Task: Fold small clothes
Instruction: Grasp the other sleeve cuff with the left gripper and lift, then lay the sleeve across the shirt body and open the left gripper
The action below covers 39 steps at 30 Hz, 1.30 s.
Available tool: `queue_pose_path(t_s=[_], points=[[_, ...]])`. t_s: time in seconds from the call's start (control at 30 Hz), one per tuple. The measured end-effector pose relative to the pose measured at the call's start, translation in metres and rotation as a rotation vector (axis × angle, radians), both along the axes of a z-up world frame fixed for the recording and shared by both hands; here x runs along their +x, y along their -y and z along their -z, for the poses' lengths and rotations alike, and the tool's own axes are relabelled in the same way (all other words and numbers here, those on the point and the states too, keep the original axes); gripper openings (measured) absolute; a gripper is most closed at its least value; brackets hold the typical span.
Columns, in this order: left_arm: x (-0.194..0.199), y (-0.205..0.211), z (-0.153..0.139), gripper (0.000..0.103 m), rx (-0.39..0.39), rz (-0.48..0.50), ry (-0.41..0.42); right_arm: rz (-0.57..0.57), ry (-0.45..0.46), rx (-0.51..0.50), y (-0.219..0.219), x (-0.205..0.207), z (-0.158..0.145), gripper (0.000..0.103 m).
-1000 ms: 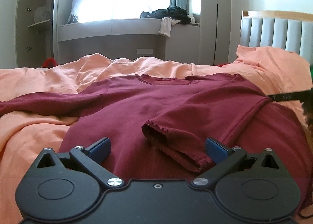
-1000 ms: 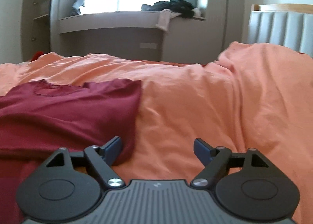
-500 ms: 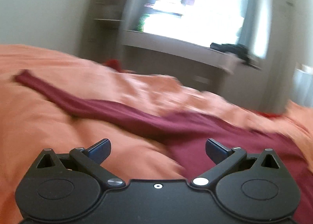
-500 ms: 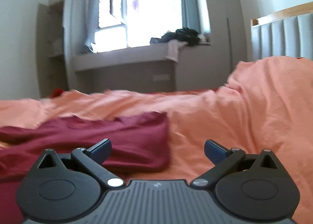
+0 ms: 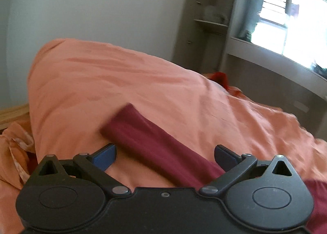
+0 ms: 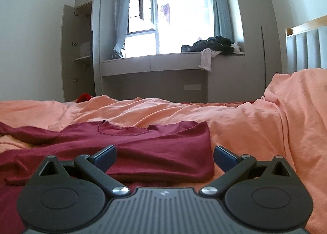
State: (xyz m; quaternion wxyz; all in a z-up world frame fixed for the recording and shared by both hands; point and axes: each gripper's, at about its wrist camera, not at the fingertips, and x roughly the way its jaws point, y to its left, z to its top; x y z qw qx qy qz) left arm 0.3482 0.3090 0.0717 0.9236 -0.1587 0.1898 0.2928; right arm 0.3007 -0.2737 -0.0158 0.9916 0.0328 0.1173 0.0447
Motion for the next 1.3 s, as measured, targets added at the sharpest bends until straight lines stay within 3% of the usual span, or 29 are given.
queue_pose_path(t_s=[0.07, 0.17, 0.23, 0.3, 0.37, 0.5, 0.63, 0.9, 1.13, 1.3], points=[[0.005, -0.009, 0.002, 0.085, 0.0, -0.062, 0.004, -0.002, -0.004, -0.01, -0.003, 0.002, 0.002, 0.103], [0.01, -0.018, 0.006, 0.056, 0.022, -0.123, 0.01, -0.003, -0.011, -0.022, -0.007, 0.004, 0.006, 0.103], [0.013, -0.023, 0.008, 0.018, 0.014, -0.16, 0.005, -0.003, -0.016, -0.028, -0.007, 0.006, 0.007, 0.103], [0.011, -0.028, 0.008, 0.005, -0.015, -0.155, 0.025, -0.002, -0.017, -0.031, -0.008, 0.007, 0.009, 0.103], [0.01, -0.028, 0.005, 0.004, -0.006, -0.141, 0.053, -0.001, -0.016, -0.027, -0.007, 0.008, 0.009, 0.103], [0.006, -0.009, -0.008, 0.004, 0.103, -0.051, 0.12, -0.004, -0.005, -0.018, -0.006, 0.007, 0.008, 0.103], [-0.003, 0.022, -0.029, 0.004, 0.227, 0.078, 0.216, -0.007, 0.011, -0.015, -0.007, 0.003, 0.006, 0.103], [-0.024, 0.116, -0.072, 0.004, 0.378, 0.391, 0.353, -0.013, 0.042, -0.005, -0.006, -0.003, -0.001, 0.103], [-0.046, 0.226, -0.081, 0.004, 0.421, 0.643, 0.435, -0.019, 0.065, 0.012, -0.007, -0.006, -0.007, 0.103], [-0.068, 0.304, -0.055, 0.004, 0.431, 0.812, 0.439, -0.02, 0.078, 0.02, -0.007, -0.009, -0.009, 0.103]])
